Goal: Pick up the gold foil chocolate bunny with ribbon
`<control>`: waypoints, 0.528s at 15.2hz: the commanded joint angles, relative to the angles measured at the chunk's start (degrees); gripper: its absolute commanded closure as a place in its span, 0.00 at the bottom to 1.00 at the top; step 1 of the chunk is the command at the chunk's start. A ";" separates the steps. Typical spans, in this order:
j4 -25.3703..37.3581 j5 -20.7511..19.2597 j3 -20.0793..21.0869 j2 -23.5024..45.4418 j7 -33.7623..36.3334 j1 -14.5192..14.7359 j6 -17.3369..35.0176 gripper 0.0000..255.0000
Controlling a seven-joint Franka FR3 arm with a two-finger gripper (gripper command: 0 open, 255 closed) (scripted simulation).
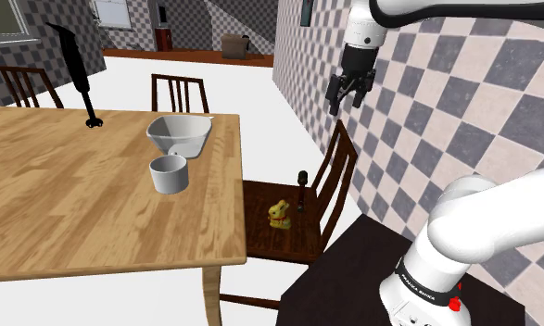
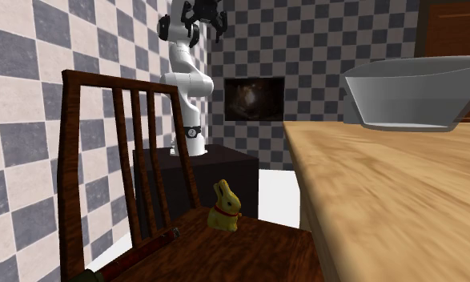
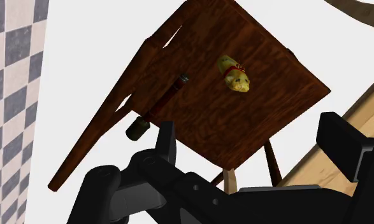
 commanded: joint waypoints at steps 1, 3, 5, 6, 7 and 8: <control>0.00 0.00 0.00 0.00 0.00 0.00 0.00 0.00; -1.93 -0.18 -0.83 2.08 -1.22 0.23 3.26 0.00; -3.60 -0.35 -1.63 4.45 -2.44 0.47 6.53 0.00; -4.33 -0.42 -2.02 5.74 -3.06 0.57 8.18 0.00; -5.01 -0.49 -2.40 7.09 -3.67 0.67 9.82 0.00; -5.61 -0.55 -2.76 8.52 -4.29 0.78 11.47 0.00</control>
